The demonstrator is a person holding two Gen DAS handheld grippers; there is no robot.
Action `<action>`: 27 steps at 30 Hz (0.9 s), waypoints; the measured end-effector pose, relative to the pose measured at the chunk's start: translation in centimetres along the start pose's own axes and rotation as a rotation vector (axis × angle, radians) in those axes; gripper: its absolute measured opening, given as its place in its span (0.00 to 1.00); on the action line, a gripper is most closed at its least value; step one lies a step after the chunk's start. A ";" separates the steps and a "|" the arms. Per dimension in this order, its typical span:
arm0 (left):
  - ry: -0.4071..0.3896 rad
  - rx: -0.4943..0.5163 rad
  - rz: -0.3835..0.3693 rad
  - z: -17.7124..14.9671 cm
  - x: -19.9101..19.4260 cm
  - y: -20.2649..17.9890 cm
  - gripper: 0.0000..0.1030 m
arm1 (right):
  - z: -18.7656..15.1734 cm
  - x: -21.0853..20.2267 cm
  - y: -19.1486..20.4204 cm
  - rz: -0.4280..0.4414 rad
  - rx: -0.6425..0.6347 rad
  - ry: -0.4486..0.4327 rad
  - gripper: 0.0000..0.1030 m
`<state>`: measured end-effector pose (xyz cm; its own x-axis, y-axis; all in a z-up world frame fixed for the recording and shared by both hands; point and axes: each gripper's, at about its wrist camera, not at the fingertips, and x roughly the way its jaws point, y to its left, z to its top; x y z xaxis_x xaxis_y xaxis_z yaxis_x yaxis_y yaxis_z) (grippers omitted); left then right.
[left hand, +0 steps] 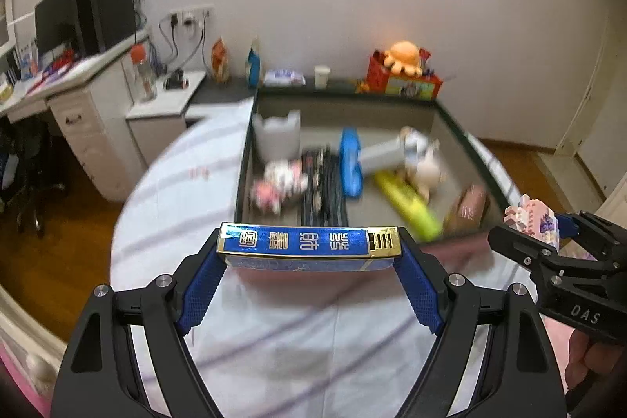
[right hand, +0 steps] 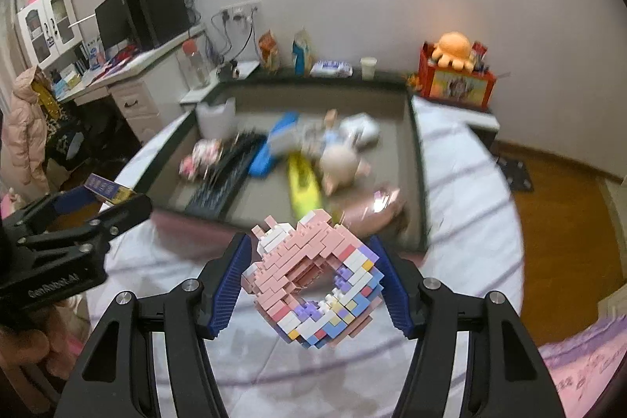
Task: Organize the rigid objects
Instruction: 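Carry the blue-gold box and block donut into the tray and open both tools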
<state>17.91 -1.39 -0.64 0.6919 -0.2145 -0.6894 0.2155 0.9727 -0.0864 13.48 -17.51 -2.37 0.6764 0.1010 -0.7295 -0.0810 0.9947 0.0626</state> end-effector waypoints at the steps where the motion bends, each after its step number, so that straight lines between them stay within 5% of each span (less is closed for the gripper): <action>1: -0.015 0.003 -0.002 1.1 0.1 0.0 0.81 | 0.9 0.0 -0.3 -0.011 -0.003 -0.013 0.62; 11: 0.031 0.021 -0.008 6.3 7.0 -1.6 0.81 | 7.8 4.6 -2.8 -0.007 0.023 -0.008 0.62; 22: 0.135 0.050 0.026 6.7 13.3 -2.4 0.82 | 9.6 11.6 -4.8 0.044 0.083 0.099 0.62; 27: 0.140 0.052 0.081 6.7 13.8 -2.1 0.98 | 9.5 13.4 -5.2 0.054 0.105 0.134 0.63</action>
<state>31.59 -6.97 -5.18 0.6065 -0.1171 -0.7864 0.2007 0.9796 0.0089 29.90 -21.13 -5.96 0.5689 0.1584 -0.8070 -0.0333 0.9849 0.1699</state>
